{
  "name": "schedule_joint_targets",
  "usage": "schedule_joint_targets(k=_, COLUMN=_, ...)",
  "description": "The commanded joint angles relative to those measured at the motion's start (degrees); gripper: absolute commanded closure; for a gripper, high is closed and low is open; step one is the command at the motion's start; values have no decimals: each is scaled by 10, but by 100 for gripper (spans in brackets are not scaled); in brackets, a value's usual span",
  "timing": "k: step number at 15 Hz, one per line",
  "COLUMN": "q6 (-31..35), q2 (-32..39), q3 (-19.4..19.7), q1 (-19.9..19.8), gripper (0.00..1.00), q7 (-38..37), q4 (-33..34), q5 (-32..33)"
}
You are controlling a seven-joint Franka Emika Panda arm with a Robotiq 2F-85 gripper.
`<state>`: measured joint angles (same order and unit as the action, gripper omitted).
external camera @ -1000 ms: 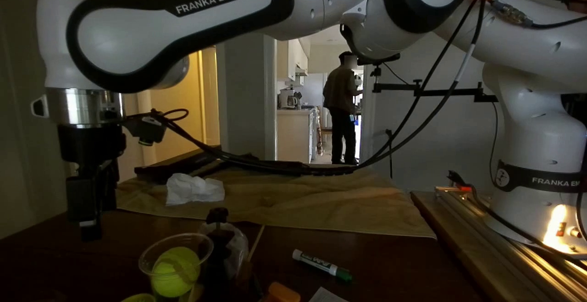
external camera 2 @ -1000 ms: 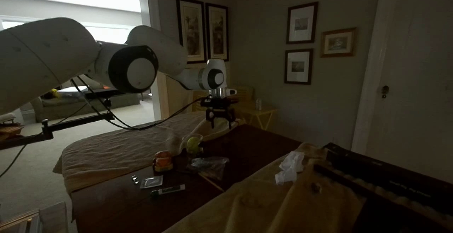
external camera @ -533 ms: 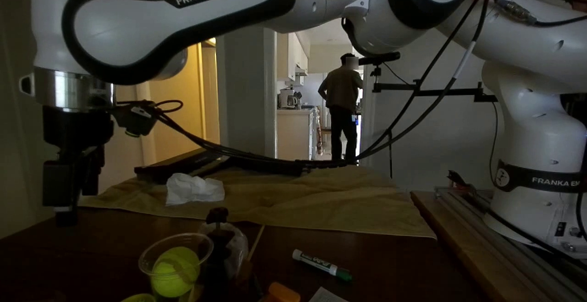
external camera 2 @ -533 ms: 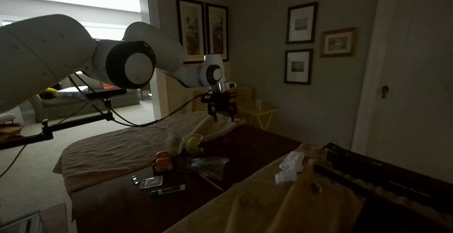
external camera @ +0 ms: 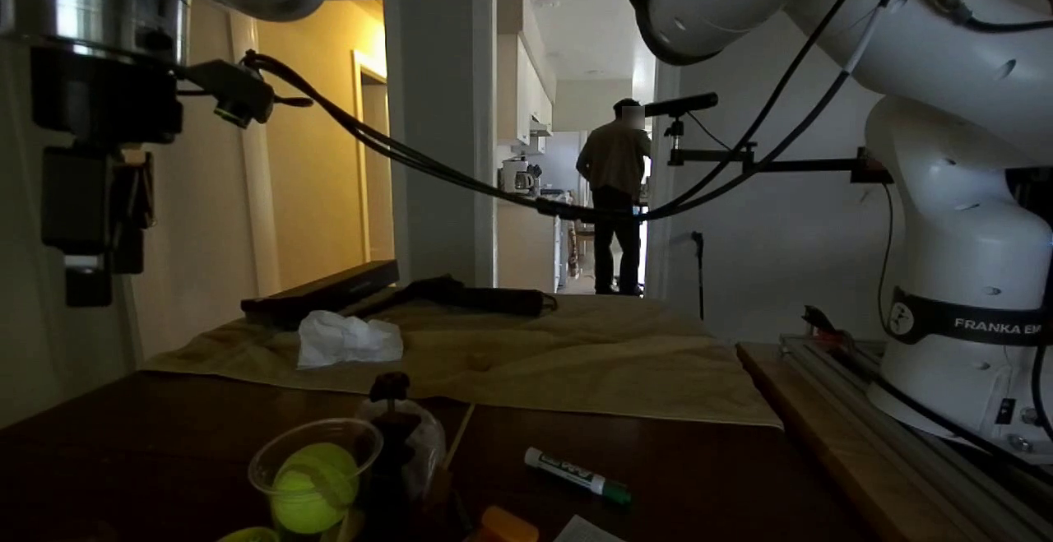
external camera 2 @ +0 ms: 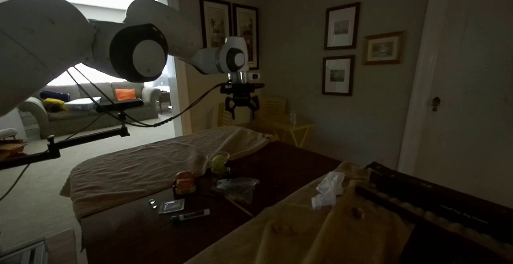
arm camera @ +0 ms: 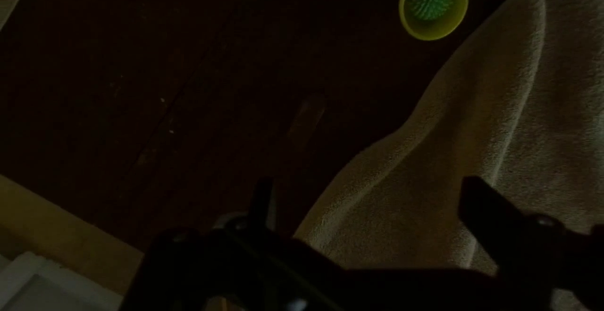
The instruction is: Pick up the napkin and wipe the table
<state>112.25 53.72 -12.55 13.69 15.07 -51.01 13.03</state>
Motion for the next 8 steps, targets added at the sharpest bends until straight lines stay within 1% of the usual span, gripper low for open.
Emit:
schedule_joint_targets(k=1, q6=0, q2=0, q3=0, q1=0, gripper=0, q7=0, q4=-1, q5=0)
schedule_joint_targets(k=2, q6=0, q2=0, q3=0, q1=-1, gripper=0, q7=1, q4=-4, q5=0)
schedule_joint_targets(k=3, q6=1, q2=13, q3=-8, q1=-12, gripper=0, q7=-5, q4=4, q5=-20)
schedule_joint_targets(k=5, q6=4, q2=3, q3=-23, q1=-17, gripper=0, q7=-50, q4=2, q5=-59)
schedule_joint_targets(k=8, q6=59, q2=-31, q3=-35, q1=-7, gripper=0, q7=-102, q4=-35, q5=-80)
